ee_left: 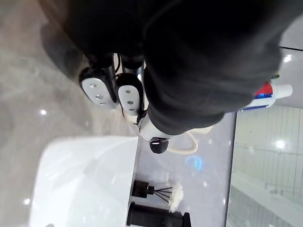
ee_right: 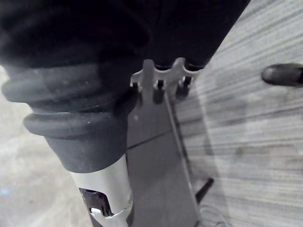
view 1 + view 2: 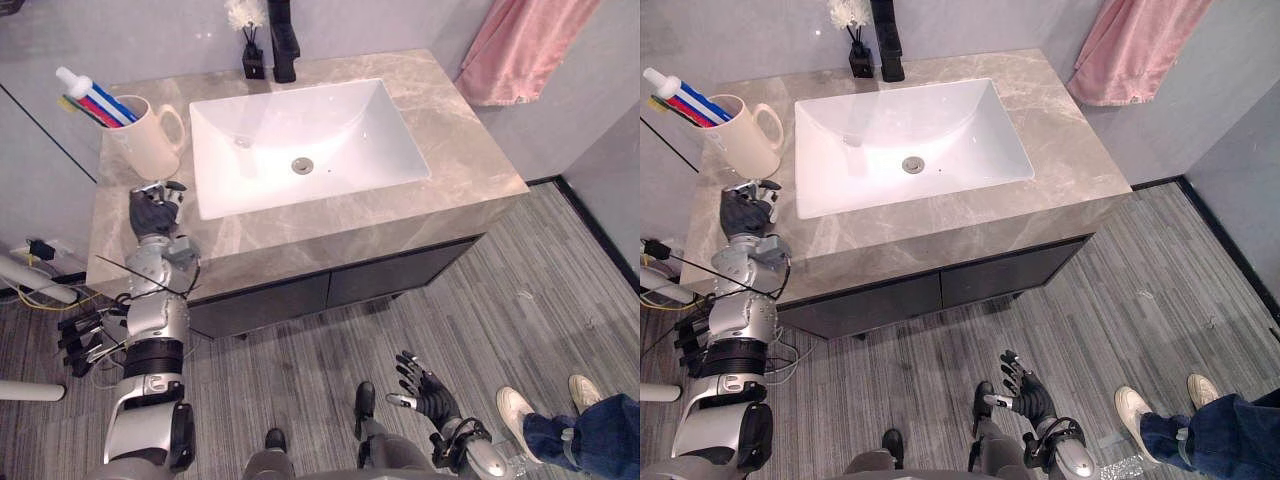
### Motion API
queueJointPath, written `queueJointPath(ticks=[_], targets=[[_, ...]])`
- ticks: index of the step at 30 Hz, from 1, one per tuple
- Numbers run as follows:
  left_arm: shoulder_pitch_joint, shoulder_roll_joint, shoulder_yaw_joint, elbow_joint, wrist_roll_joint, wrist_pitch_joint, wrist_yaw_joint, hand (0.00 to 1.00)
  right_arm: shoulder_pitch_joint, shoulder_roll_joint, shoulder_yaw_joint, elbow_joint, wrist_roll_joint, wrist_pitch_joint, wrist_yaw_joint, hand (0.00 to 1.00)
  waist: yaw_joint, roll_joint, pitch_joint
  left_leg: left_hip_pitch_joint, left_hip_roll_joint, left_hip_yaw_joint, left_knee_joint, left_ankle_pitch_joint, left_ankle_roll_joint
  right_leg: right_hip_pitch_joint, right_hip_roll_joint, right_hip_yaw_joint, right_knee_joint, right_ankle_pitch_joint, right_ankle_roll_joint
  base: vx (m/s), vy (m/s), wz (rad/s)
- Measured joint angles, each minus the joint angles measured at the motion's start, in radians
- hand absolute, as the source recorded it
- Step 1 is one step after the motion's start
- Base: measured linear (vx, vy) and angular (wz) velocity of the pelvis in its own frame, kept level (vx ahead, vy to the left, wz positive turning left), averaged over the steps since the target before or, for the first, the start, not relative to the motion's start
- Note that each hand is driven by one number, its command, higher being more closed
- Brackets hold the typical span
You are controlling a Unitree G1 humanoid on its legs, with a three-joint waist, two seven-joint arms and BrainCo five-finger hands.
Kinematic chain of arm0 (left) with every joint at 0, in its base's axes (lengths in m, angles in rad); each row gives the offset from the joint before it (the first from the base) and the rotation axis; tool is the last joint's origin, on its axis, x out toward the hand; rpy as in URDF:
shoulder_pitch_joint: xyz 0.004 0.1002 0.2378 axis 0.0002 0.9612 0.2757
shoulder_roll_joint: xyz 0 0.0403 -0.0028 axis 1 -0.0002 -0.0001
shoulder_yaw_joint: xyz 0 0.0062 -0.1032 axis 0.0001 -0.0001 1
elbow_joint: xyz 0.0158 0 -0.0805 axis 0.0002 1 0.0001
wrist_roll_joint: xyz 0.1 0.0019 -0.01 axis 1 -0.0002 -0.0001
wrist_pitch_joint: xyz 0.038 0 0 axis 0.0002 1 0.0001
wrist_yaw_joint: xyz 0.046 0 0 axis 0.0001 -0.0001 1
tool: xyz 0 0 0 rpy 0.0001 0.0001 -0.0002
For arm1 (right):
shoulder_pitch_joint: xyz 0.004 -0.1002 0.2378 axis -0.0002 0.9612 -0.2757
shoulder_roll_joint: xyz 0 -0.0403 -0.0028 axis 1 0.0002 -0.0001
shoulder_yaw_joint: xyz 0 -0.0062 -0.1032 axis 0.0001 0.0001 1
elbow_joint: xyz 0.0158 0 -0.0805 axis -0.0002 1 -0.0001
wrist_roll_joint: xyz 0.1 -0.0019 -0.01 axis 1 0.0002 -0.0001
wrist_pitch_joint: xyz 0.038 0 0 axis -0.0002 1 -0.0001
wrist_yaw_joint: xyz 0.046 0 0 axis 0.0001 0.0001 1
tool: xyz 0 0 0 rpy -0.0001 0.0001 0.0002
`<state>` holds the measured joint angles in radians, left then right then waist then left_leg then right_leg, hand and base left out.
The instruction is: Organize washtable
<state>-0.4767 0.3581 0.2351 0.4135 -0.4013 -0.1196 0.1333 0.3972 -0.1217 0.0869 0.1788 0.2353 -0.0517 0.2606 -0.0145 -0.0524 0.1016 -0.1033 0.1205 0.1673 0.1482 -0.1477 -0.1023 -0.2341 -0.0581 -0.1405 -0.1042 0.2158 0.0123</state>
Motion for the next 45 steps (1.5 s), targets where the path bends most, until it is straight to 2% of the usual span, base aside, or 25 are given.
queueJointPath(ticks=[2,5,7,9,20,23,27,31,33,36,39,45], targets=[[0.000,-0.003,-0.030,0.000,-0.012,0.000,-0.003,1.00,-0.001,0.008,-0.016,0.004,0.011,0.000,-0.003,0.00,-0.001,0.002,-0.001,0.009,-0.002,0.005,-0.002,0.000,0.000,0.005,-0.001,0.006,0.000,0.002,0.001,0.00,0.029,-0.08],[-0.001,-0.019,-0.060,0.000,-0.030,0.001,-0.020,1.00,-0.004,0.018,-0.051,0.005,0.045,-0.004,-0.024,0.00,-0.025,0.012,-0.010,0.012,-0.008,0.004,-0.005,0.005,0.006,0.009,-0.007,0.006,0.000,0.004,0.003,-0.02,0.039,0.01],[-0.007,-0.026,-0.090,0.001,-0.049,0.001,-0.029,1.00,-0.007,0.018,-0.076,0.014,0.057,-0.008,-0.042,0.00,-0.027,0.015,-0.012,0.010,-0.014,0.002,-0.013,0.009,0.009,0.011,-0.013,0.008,0.000,0.007,0.006,-0.05,0.049,0.00],[-0.017,-0.030,-0.106,0.005,-0.063,0.002,-0.046,1.00,-0.006,0.016,-0.089,0.037,0.074,-0.009,-0.045,0.00,-0.027,0.015,-0.012,0.012,-0.016,-0.002,-0.014,0.009,0.010,0.018,-0.017,0.005,-0.001,0.007,0.007,-0.04,0.038,0.07],[-0.017,-0.022,-0.084,0.029,-0.071,0.003,-0.046,1.00,-0.002,0.017,-0.086,0.045,0.070,-0.008,-0.040,0.00,-0.018,0.016,-0.012,0.011,-0.016,-0.010,-0.016,0.009,0.009,0.018,-0.017,0.002,-0.001,0.002,0.013,0.00,0.013,0.01],[-0.017,0.006,-0.075,0.032,-0.071,0.003,-0.046,1.00,-0.001,0.016,-0.086,0.052,0.069,-0.008,-0.040,0.00,-0.017,0.016,-0.012,0.011,-0.016,-0.015,-0.016,0.009,0.009,0.017,-0.015,0.001,0.000,0.005,0.009,0.04,0.029,0.00],[-0.039,0.051,-0.067,0.075,-0.071,0.006,-0.045,1.00,0.001,0.016,-0.081,0.052,0.069,-0.008,-0.039,0.00,-0.002,0.013,-0.012,0.006,-0.017,-0.015,-0.013,0.009,0.010,0.013,-0.016,0.001,0.000,0.005,0.010,0.03,0.035,0.01],[-0.095,0.096,-0.067,0.102,-0.071,0.006,-0.045,1.00,0.002,0.016,-0.076,0.052,0.069,-0.008,-0.038,0.00,0.020,-0.009,-0.015,-0.024,-0.017,-0.022,0.000,0.009,0.010,-0.012,-0.017,-0.003,0.000,0.009,0.010,0.02,0.026,0.04],[-0.127,0.127,-0.068,0.116,-0.071,0.007,-0.044,1.00,0.001,0.017,-0.076,0.052,0.069,-0.008,-0.038,0.00,0.026,-0.028,-0.008,-0.031,-0.017,-0.023,0.007,0.009,0.009,-0.018,-0.017,-0.003,0.001,0.012,0.008,0.00,0.000,0.00],[-0.180,0.169,-0.068,0.137,-0.070,0.006,-0.044,1.00,0.000,0.017,-0.069,0.052,0.069,-0.009,-0.038,0.00,0.027,-0.061,-0.001,-0.068,-0.016,-0.025,0.028,0.007,0.011,-0.039,-0.018,-0.004,0.000,0.019,0.007,-0.03,0.018,0.01],[-0.199,0.198,-0.068,0.137,-0.070,0.006,-0.044,1.00,-0.002,0.017,-0.067,0.052,0.069,-0.009,-0.038,0.00,0.027,-0.083,0.012,-0.086,-0.015,-0.026,0.046,0.006,0.011,-0.054,-0.020,-0.003,0.000,0.022,0.010,-0.04,0.032,0.02],[-0.238,0.219,-0.069,0.137,-0.071,0.006,-0.040,1.00,-0.024,0.017,-0.033,0.052,0.069,-0.010,-0.038,0.00,0.030,-0.107,0.038,-0.132,-0.003,-0.026,0.083,-0.004,0.006,-0.079,-0.016,-0.006,0.000,0.017,0.025,-0.02,0.031,0.02]])
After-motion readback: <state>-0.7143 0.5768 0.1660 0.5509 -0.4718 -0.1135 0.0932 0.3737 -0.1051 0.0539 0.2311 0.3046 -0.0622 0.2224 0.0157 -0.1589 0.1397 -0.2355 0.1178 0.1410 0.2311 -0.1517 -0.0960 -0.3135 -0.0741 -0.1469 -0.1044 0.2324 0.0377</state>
